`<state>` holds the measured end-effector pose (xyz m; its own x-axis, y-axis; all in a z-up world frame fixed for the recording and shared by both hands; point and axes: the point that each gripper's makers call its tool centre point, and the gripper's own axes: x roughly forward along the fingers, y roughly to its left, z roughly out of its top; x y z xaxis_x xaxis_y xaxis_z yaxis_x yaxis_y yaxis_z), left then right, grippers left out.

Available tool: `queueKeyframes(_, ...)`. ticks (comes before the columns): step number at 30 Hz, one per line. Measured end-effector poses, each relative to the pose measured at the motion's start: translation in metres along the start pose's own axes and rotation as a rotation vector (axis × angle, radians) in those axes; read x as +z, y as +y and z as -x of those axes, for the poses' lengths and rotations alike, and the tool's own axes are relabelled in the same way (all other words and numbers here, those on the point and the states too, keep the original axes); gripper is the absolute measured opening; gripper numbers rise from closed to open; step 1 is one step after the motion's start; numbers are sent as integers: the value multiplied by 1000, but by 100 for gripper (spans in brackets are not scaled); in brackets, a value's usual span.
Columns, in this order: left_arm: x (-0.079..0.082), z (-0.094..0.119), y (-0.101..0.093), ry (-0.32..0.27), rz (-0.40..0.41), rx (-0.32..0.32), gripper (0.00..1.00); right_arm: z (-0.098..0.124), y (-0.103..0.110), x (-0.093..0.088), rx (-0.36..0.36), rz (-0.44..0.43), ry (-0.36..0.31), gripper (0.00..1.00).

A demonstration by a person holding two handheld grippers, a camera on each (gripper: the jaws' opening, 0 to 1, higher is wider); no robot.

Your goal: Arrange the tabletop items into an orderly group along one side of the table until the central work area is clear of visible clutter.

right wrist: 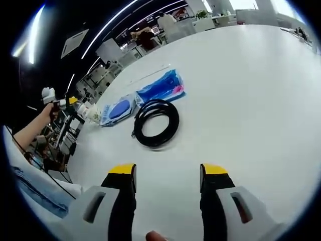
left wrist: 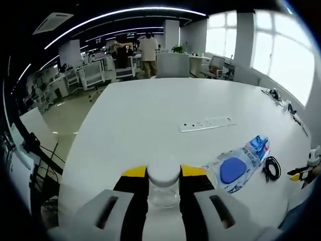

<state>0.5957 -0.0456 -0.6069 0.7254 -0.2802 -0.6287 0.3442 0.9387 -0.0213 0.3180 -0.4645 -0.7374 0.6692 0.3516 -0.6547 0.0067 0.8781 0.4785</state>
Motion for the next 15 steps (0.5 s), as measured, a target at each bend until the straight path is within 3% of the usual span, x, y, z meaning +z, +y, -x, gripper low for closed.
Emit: queueKeyframes(15,-1,-9,5,-12,73,70,21,-3,-4,0,-7,-13,9,49)
